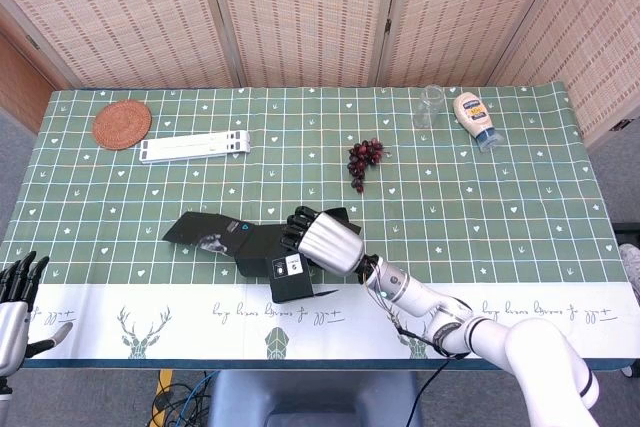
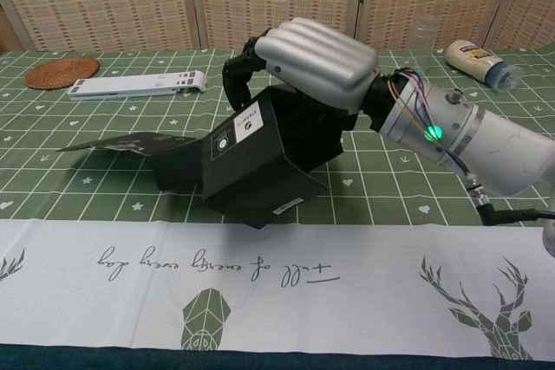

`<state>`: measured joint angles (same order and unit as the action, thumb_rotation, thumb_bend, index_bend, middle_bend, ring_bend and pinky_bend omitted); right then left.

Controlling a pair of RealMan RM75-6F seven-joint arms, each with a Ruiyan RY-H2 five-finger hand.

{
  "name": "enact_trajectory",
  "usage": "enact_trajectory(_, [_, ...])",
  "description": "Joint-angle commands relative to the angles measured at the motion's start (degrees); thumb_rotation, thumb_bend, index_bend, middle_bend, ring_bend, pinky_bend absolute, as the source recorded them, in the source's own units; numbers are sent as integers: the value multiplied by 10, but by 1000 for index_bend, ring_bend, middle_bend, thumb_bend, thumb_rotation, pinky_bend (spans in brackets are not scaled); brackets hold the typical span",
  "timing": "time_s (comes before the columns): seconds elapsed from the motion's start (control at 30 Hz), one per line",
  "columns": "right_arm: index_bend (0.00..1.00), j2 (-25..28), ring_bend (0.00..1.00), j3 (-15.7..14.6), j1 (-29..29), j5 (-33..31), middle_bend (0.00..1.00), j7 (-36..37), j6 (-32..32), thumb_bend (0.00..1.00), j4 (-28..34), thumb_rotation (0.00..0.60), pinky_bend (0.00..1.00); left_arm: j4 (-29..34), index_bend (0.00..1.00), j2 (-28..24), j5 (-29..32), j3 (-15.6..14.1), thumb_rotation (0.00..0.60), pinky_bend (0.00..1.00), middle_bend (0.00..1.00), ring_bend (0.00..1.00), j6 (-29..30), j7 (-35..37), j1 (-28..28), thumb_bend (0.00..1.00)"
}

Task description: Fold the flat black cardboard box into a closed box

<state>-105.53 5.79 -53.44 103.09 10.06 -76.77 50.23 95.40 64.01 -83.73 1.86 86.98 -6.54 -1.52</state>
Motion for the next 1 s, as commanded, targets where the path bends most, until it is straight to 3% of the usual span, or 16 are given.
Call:
enact_trajectory(0.03, [514,76,397,38,11,-57,512,6,16,545,131,600,361,-1,0,2,0,1,600,83,0,0,-3,-1,-2,140])
enact_trajectory(0.27, [514,170,398,88,43,-186,509,100,83,556,312,600,437,-4,0,6,8,0,600,83,0,0,-19,-2,-8,141])
enact_trajectory(0.47, [514,242,399,108,56,-300,499,165,188,570,408,600,493,-9,0,9,9,0,600,82,0,0,-28,0,-13,140])
enact_trajectory(0.8, [514,346,399,132,32,-519,466,190,398,600,470,600,539,-19,0,17,7,-2,600,82,0,0,-42,10,-21,140])
enact_trajectory(1.0, [512,369,399,132,0,-627,448,221,513,619,454,600,539,-23,0,21,6,-3,600,83,0,0,-48,16,-25,141])
